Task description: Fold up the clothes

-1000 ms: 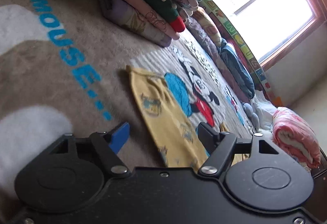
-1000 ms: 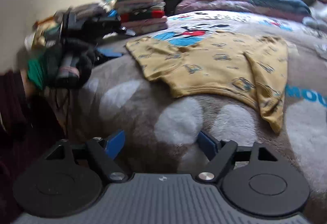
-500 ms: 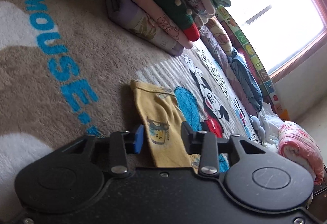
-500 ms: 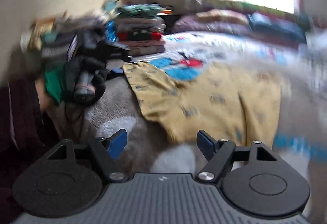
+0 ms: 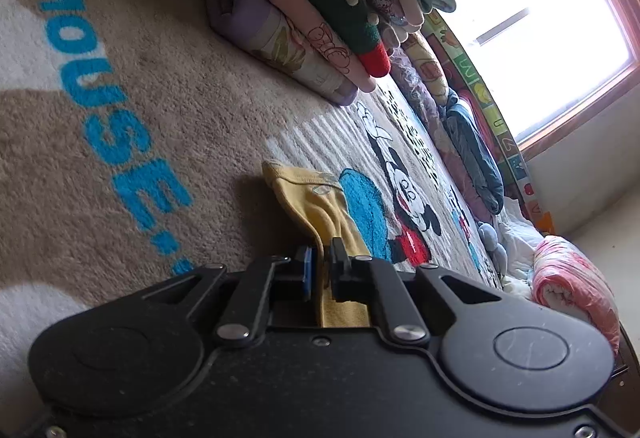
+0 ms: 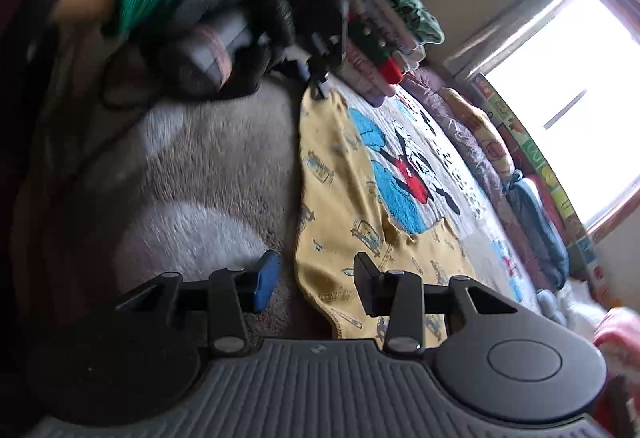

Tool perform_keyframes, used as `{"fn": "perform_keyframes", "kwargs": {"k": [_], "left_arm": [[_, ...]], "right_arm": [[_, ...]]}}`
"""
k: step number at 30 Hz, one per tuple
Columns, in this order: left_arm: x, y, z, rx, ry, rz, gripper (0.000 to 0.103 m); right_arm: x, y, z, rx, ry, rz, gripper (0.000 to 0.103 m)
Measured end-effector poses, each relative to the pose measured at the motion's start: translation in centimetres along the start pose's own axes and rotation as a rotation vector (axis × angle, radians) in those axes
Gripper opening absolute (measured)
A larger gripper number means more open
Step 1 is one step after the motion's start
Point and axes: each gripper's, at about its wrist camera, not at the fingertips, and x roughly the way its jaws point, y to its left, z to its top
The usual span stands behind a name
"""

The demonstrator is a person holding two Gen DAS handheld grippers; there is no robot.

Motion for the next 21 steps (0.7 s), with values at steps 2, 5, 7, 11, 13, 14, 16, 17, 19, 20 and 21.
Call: {"fn": "perform_keyframes", "kwargs": {"k": [2, 5, 7, 11, 13, 14, 16, 17, 19, 20, 21], "left_arm": [[0.0, 0.0, 0.0, -0.001, 0.001, -0.002, 0.006], [-0.2, -0.1, -0.1, 0.004, 0.000, -0.002, 0.006], [-0.3, -0.1, -0.1, 0.003, -0.001, -0.001, 0.006], [-0.4, 0.0, -0.1, 0.000, 0.002, 0.001, 0.006], [-0.4, 0.0, -0.1, 0.007, 0.005, 0.004, 0.006], [-0.5, 0.0, -0.2, 0.010, 0.005, 0.007, 0.006], [-0.4, 0.0, -0.3, 0.013, 0.006, 0.011, 0.006], [-0.5, -0.1, -0.3, 0.014, 0.005, 0.012, 0.006], [-0.5, -0.1, -0.4, 0.018, 0.004, 0.016, 0.006], [-0.5, -0.1, -0.4, 0.020, 0.003, 0.018, 0.006], [-0.5, -0.1, -0.5, 0.021, 0.002, 0.020, 0.006]], "right_arm": [[0.6, 0.7, 0.2, -0.057, 0.016, -0.019, 0.042], [1.4, 1.4, 0.8, -0.110, 0.035, -0.046, 0.042], [2.0, 1.6, 1.1, -0.145, 0.045, -0.063, 0.042], [2.3, 0.8, 1.4, -0.115, 0.052, -0.050, 0.009], [1.5, 0.4, 1.4, -0.076, 0.002, -0.089, 0.004], [1.4, 0.1, 1.3, -0.052, 0.005, -0.089, 0.004], [1.7, 0.2, 1.0, -0.044, 0.018, -0.090, 0.008], [2.0, 0.5, 0.8, -0.056, 0.027, -0.090, 0.014], [2.4, 1.1, 0.5, -0.074, 0.042, -0.097, 0.019], [2.5, 1.3, 0.5, -0.081, 0.040, -0.113, 0.027], [2.4, 1.4, 0.6, -0.085, 0.036, -0.134, 0.036]]}}
